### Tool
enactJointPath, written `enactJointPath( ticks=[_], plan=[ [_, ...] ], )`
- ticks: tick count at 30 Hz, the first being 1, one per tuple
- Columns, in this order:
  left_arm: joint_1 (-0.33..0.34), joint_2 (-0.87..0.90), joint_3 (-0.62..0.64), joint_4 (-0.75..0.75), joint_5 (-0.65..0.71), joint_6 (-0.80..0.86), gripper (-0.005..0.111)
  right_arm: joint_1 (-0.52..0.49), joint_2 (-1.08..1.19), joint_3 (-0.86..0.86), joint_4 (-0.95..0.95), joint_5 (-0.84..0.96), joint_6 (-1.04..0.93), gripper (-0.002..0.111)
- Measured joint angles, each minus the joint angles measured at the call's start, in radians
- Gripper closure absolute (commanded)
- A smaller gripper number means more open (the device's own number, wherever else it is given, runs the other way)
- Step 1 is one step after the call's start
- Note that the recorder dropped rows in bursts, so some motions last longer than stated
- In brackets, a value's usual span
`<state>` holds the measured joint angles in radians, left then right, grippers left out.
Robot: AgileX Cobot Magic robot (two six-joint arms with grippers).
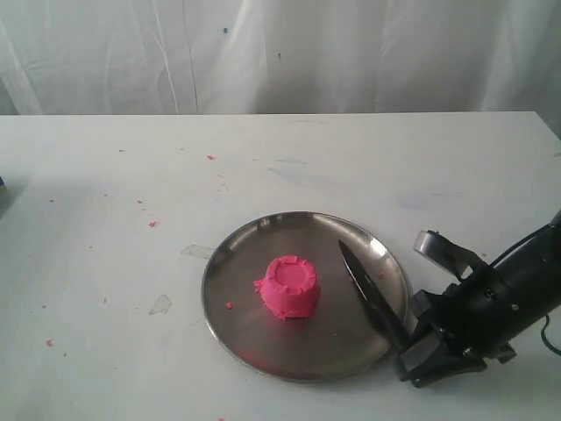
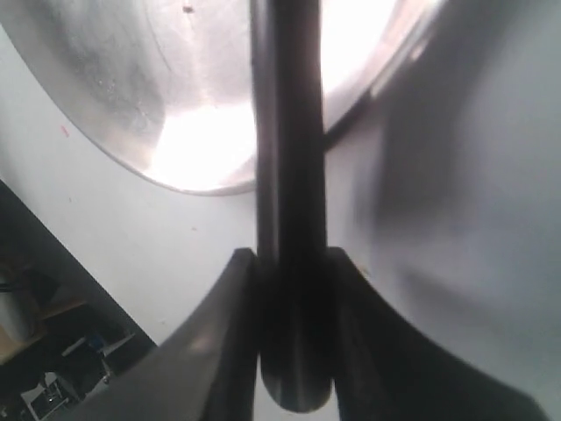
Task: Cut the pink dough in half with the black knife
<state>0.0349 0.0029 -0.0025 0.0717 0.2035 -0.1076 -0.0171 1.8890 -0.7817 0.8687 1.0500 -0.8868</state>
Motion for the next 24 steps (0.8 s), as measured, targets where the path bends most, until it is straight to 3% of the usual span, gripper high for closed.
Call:
enactJointPath(
  ticks=[5, 15, 24],
  plan=[
    [0.0, 0.0, 0.0, 0.0, 0.0, 0.0, 0.107, 0.0, 0.0, 0.0, 0.021, -0.015, -0.041, 0.108],
    [0.0, 0.0, 0.0, 0.0, 0.0, 0.0, 0.107, 0.0, -0.013, 0.0, 0.031, -0.062, -0.046, 0.108],
    [0.0, 0.0, 0.0, 0.0, 0.0, 0.0, 0.107, 0.058, -0.16, 0.0, -0.02, -0.133, -0.02, 0.108]
  ],
)
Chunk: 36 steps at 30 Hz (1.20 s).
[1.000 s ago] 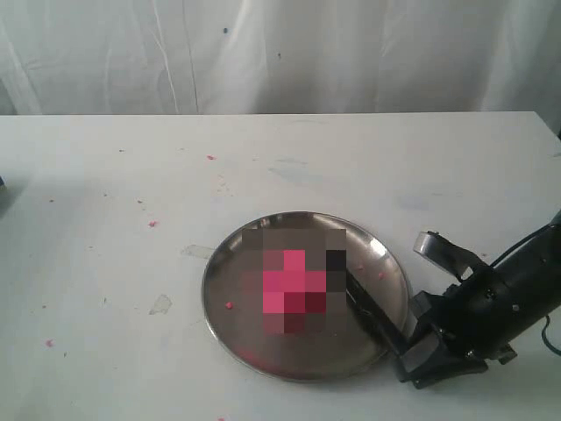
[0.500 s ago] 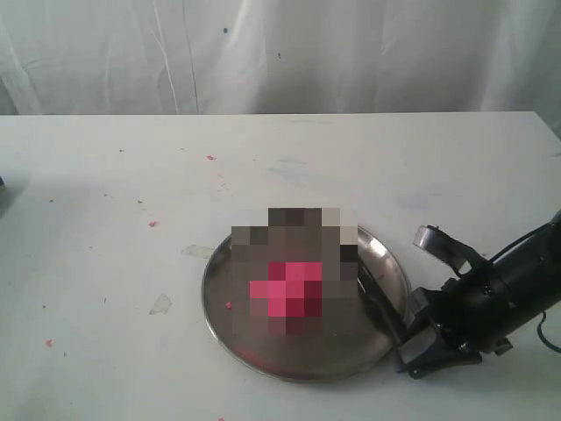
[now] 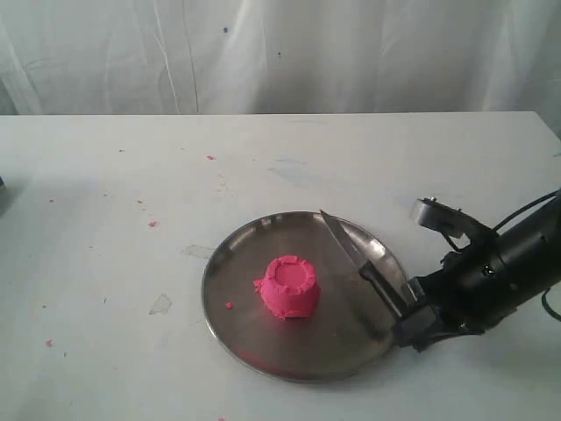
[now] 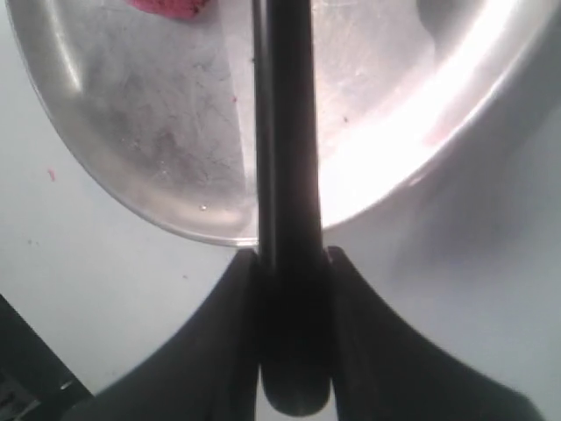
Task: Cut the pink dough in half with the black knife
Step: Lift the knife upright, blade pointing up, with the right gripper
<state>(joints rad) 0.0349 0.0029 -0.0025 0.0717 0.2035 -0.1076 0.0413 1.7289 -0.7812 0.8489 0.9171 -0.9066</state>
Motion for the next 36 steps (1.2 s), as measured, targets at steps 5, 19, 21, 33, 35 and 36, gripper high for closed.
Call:
enactJointPath(
  ticks=[5, 19, 21, 33, 35, 36],
  plan=[
    [0.0, 0.0, 0.0, 0.0, 0.0, 0.0, 0.107, 0.009, -0.017, 0.002, -0.065, -0.048, 0.059, 0.108],
    [0.0, 0.0, 0.0, 0.0, 0.0, 0.0, 0.107, 0.167, -0.314, 0.002, -0.21, -0.167, 0.204, 0.108],
    [0.0, 0.0, 0.0, 0.0, 0.0, 0.0, 0.107, 0.194, -0.357, 0.002, -0.276, -0.193, 0.264, 0.108],
    [0.0, 0.0, 0.0, 0.0, 0.0, 0.0, 0.107, 0.332, -0.465, 0.035, -0.576, -0.301, 0.563, 0.108],
    [0.0, 0.0, 0.0, 0.0, 0.0, 0.0, 0.107, 0.351, -0.47, 0.035, -0.576, -0.301, 0.57, 0.108],
    [0.0, 0.0, 0.0, 0.0, 0.0, 0.0, 0.107, 0.357, -0.47, 0.035, -0.57, -0.301, 0.571, 0.108]
  ],
)
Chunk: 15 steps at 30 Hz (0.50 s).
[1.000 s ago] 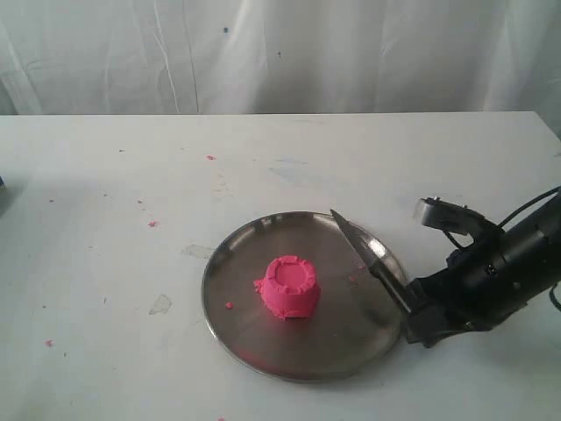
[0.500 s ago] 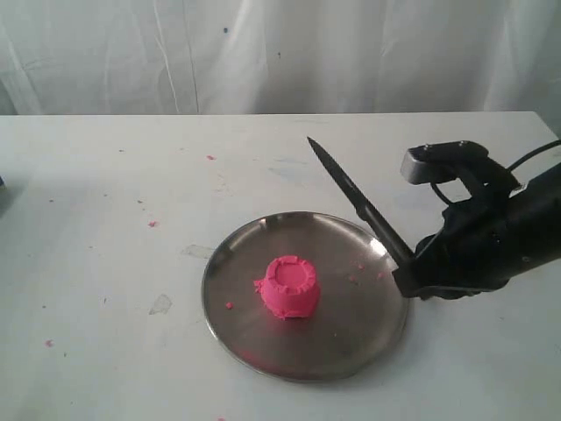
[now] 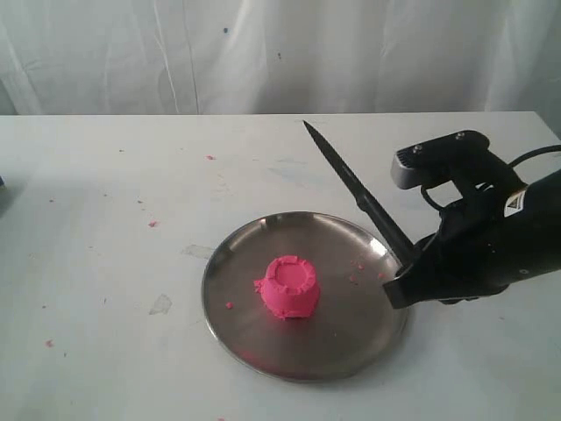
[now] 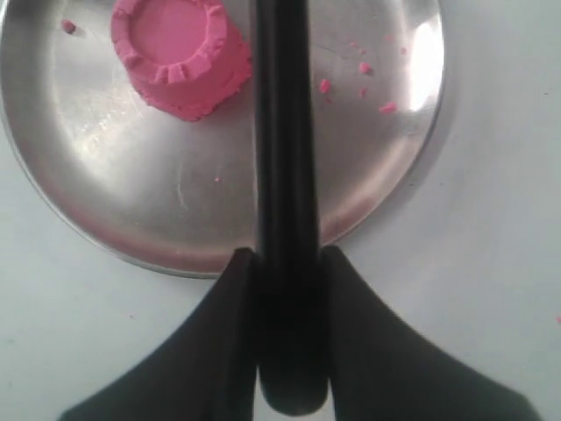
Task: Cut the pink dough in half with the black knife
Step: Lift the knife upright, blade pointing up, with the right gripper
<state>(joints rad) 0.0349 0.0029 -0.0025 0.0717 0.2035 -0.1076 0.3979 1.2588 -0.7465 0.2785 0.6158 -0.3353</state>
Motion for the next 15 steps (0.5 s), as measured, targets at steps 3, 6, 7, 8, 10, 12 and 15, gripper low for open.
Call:
enactJointPath(
  ticks=[3, 6, 7, 8, 10, 12, 15],
  plan=[
    [0.0, 0.0, 0.0, 0.0, 0.0, 0.0, 0.107, 0.01, -0.001, 0.0, 0.061, 0.002, 0.001, 0.108],
    [0.0, 0.0, 0.0, 0.0, -0.011, 0.0, 0.107, 0.01, -0.002, 0.0, 0.108, 0.011, -0.008, 0.108],
    [0.0, 0.0, 0.0, 0.0, -0.024, -0.004, 0.107, 0.01, -0.002, 0.0, 0.114, 0.012, -0.013, 0.108],
    [0.0, 0.0, 0.0, -0.011, -0.046, -0.017, 0.107, 0.01, -0.002, 0.0, 0.122, 0.012, -0.015, 0.108],
    [0.0, 0.0, 0.0, -0.06, -0.121, -0.063, 0.107, 0.01, -0.002, 0.0, 0.128, 0.012, -0.015, 0.108],
    [0.0, 0.0, 0.0, -0.092, -0.228, -0.106, 0.107, 0.01, -0.002, 0.0, 0.13, 0.012, -0.015, 0.108],
    [0.0, 0.0, 0.0, -0.111, -0.394, -0.146, 0.107, 0.01, -0.002, 0.0, 0.138, 0.012, -0.015, 0.108]
  ],
)
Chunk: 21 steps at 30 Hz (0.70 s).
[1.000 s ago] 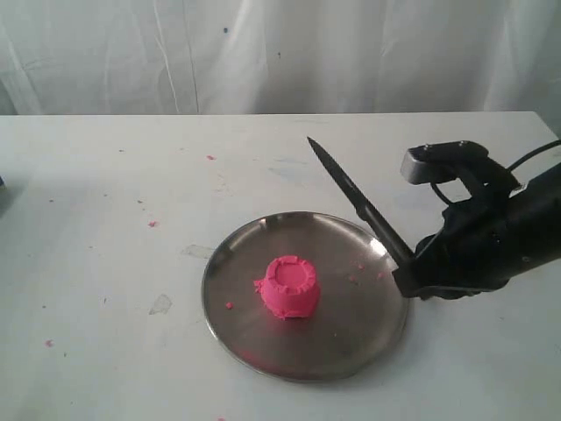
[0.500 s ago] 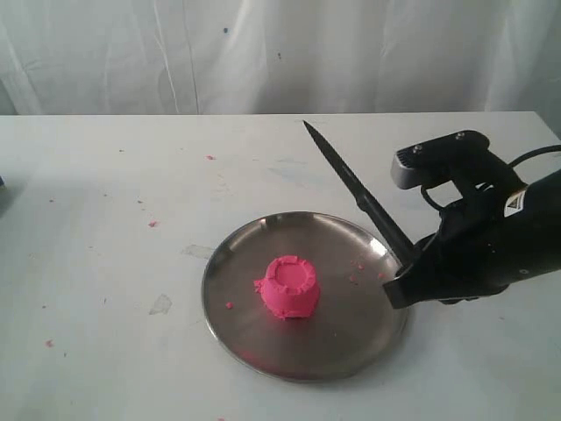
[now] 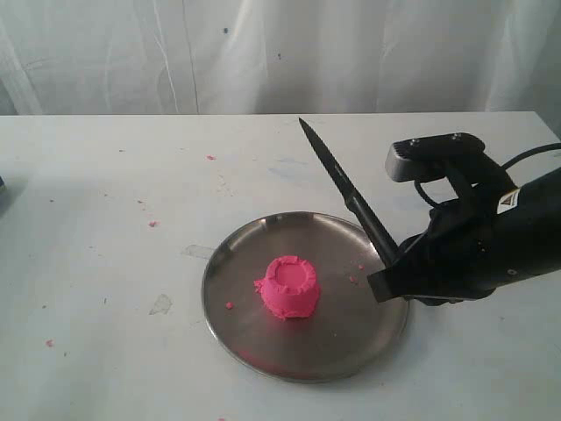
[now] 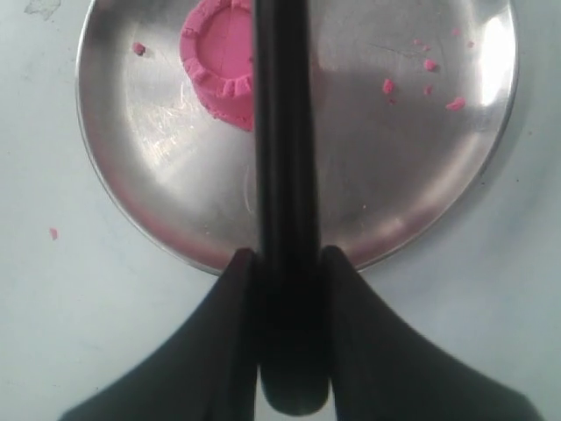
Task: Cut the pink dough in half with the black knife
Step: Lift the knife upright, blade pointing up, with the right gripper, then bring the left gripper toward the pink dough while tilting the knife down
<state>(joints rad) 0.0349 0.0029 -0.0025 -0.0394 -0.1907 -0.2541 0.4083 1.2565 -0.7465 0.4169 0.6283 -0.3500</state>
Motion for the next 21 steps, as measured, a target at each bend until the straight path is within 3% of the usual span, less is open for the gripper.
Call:
enactJointPath(
  ticks=[10, 13, 16, 21],
  plan=[
    [0.0, 0.0, -0.007, -0.069, -0.5, -0.015, 0.107, 0.0, 0.0, 0.0, 0.013, -0.013, -0.001, 0.108],
    [0.0, 0.02, -0.056, -0.098, -0.48, -0.002, 0.107, 0.0, 0.0, 0.0, 0.016, -0.015, -0.001, 0.108],
    [0.0, 0.085, -0.118, -0.057, -0.378, 0.057, 0.107, 0.0, 0.0, 0.0, 0.019, -0.015, -0.001, 0.108],
    [0.0, 0.262, -0.166, 0.259, -0.31, 0.033, 0.107, 0.0, 0.0, 0.0, 0.022, -0.015, -0.001, 0.108]
  ],
)
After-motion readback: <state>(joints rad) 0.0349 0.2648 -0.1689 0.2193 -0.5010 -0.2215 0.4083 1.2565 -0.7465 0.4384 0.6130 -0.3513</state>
